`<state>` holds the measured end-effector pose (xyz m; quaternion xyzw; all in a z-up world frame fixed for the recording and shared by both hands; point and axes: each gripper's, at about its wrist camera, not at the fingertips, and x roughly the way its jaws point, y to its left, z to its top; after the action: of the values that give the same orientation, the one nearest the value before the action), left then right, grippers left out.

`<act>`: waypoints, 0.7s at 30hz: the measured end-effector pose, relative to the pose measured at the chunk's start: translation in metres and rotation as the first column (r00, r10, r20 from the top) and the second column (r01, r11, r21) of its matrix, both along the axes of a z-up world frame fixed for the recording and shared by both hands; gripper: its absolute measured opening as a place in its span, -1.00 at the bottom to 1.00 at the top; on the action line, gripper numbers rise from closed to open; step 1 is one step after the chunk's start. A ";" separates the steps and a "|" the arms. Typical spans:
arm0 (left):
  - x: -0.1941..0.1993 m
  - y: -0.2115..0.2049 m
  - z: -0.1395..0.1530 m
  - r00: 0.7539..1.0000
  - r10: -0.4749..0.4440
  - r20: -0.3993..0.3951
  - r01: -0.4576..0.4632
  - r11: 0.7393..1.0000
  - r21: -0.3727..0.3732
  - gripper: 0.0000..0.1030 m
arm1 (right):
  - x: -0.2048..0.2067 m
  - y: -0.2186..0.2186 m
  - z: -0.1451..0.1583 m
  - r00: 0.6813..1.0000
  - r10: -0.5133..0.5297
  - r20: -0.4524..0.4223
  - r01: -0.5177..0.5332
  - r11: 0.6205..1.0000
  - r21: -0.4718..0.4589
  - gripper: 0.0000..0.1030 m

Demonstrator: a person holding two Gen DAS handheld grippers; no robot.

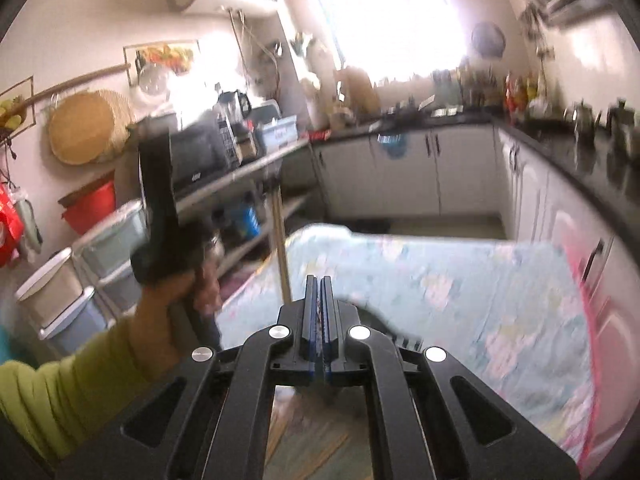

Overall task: Organize utensils
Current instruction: 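Lift the held chopsticks with both tools and carry them over the green caddy, then lower the chopsticks into the caddy and open both tools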

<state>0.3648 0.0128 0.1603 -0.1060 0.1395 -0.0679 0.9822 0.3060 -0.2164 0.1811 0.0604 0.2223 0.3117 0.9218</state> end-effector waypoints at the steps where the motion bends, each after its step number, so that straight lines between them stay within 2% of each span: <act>1: 0.000 0.000 0.000 1.000 0.001 0.004 -0.001 1.000 -0.001 -0.98 | 0.004 -0.001 0.007 1.000 -0.010 0.015 0.010 1.000 0.009 -0.95; 7: 0.001 0.002 -0.004 1.000 0.002 0.008 -0.002 1.000 -0.005 -0.98 | 0.024 -0.007 0.035 0.996 -0.046 0.075 0.042 0.998 0.048 -0.96; 11: 0.001 0.005 -0.009 1.000 0.001 0.017 -0.001 1.000 -0.008 -0.98 | 0.030 -0.010 0.041 0.994 -0.057 0.091 0.052 0.997 0.051 -0.96; 21: 0.000 0.008 -0.029 1.000 -0.008 -0.020 0.008 1.000 -0.017 -0.98 | 0.048 -0.008 0.001 0.997 -0.082 0.001 0.082 0.994 0.069 -0.96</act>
<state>0.3651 0.0212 0.1309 -0.1142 0.1489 -0.0719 0.9796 0.3537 -0.2246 0.1826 0.1006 0.2072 0.2812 0.9316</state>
